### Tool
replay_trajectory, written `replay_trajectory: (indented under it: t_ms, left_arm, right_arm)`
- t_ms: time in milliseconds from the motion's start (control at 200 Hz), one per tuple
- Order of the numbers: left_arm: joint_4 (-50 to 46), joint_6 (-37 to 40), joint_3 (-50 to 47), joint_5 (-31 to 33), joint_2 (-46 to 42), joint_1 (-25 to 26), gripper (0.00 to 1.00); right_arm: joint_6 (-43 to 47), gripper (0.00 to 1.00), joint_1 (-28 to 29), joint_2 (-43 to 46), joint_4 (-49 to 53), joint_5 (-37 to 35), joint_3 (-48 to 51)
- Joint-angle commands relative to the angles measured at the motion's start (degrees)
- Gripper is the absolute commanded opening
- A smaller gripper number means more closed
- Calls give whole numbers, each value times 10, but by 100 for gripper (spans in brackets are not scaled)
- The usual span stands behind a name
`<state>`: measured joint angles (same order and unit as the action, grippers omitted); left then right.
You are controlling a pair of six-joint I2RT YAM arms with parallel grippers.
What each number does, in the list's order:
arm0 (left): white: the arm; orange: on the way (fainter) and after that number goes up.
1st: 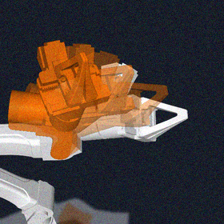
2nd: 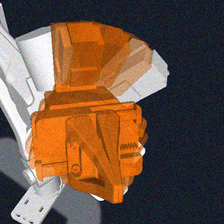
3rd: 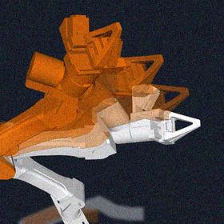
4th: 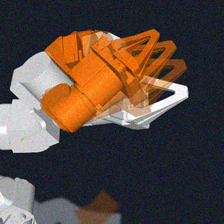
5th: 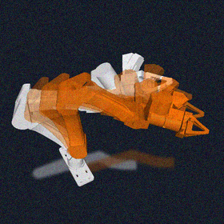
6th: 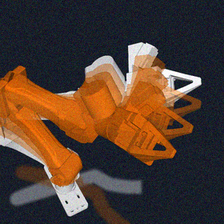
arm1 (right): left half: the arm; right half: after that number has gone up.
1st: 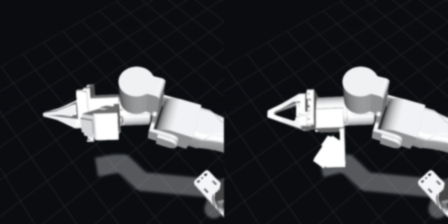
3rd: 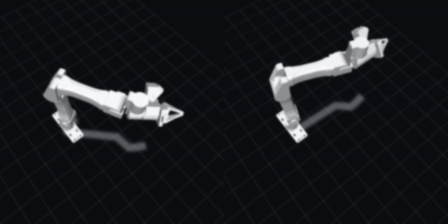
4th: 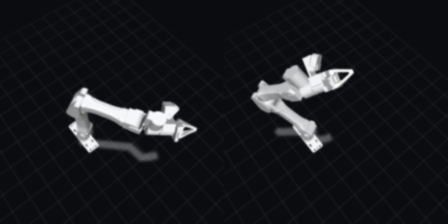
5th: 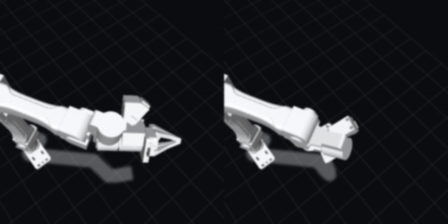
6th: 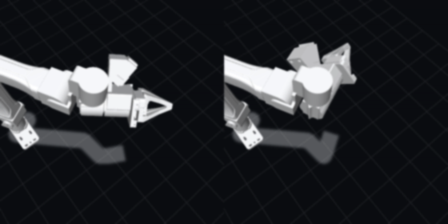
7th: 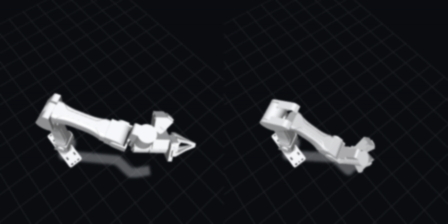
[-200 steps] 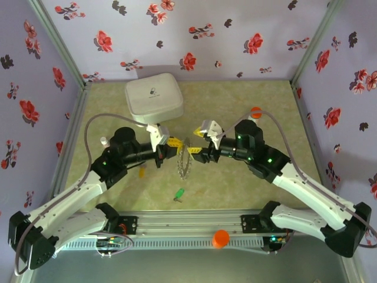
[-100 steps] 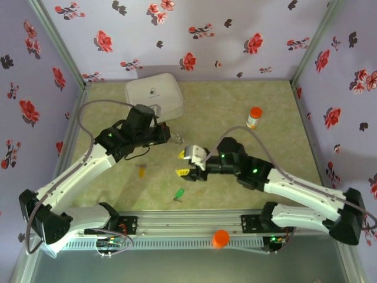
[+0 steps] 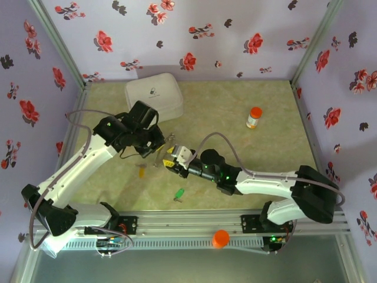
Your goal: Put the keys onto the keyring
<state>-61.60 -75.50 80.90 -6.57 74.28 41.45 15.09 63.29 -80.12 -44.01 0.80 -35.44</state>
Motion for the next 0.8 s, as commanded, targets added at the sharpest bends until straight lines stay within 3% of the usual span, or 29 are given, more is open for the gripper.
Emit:
replay_trajectory:
  t_ms: [0,250,510,655,765,795]
  left_arm:
    - [-30,-61,21,-34,-5,-1,0]
    - [-48,-96,16,-63,-4,-2,0]
    - [-46,-112,16,-74,-9,-2,0]
    - [-47,-119,18,-78,-9,-2,0]
    - [-54,-131,16,-61,-18,-2,0]
    - [-47,-135,9,-49,-25,-3,13]
  right_arm:
    - [35,38,1,-23,-112,-45,9]
    - [19,34,1,-56,-187,-35,11]
    - [21,23,1,-64,-189,-20,4]
    - [16,14,1,-81,-215,-24,-3]
    - [14,1,1,-85,-218,-28,-8]
    - [14,0,1,-86,-218,-28,-9]
